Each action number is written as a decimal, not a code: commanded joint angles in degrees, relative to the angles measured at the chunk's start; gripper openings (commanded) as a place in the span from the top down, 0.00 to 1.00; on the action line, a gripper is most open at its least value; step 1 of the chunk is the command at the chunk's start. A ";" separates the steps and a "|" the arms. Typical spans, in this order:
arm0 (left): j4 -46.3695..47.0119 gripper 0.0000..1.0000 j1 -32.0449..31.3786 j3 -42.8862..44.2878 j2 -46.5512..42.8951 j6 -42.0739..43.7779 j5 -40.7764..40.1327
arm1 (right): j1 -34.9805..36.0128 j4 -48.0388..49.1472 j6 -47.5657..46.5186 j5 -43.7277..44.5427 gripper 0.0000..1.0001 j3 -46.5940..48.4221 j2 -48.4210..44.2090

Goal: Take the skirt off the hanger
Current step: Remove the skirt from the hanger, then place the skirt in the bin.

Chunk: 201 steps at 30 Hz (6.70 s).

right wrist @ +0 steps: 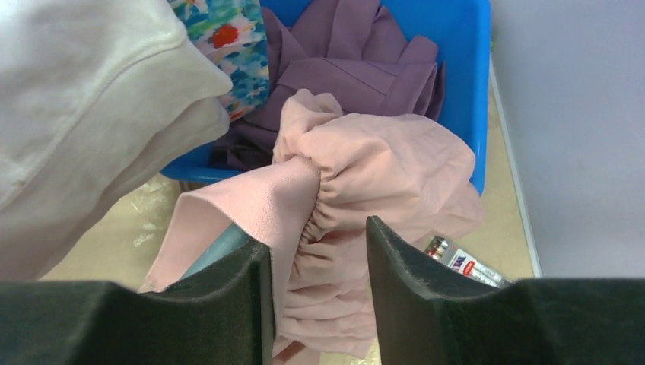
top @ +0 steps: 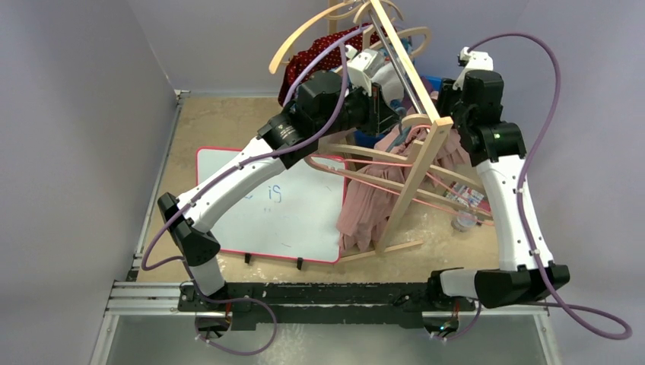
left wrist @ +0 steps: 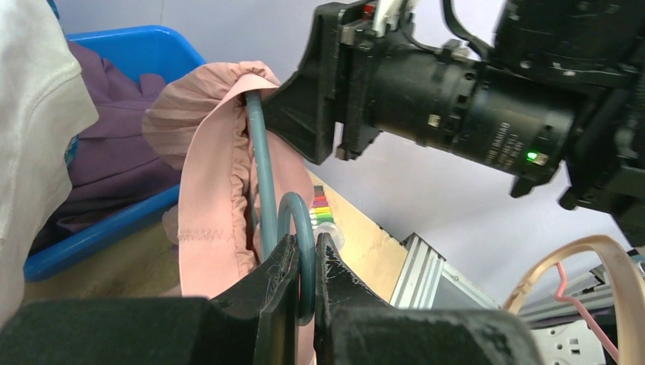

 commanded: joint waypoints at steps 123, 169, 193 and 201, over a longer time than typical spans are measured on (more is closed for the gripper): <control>8.21 1.00 2.71 -32.72 -41.53 9.09 -16.84 | -17.11 48.61 6.14 -24.75 1.00 48.50 39.50; 7.39 1.00 2.71 -33.50 -43.05 4.27 -13.93 | -16.21 56.05 7.09 -26.87 1.00 23.12 26.20; 8.53 1.00 2.71 -34.03 -42.93 2.46 -14.11 | -16.43 39.85 1.81 -24.38 1.00 9.78 41.09; 8.27 1.00 2.75 -33.89 -41.67 2.75 -14.90 | -16.43 38.53 4.38 -27.01 1.00 11.52 54.18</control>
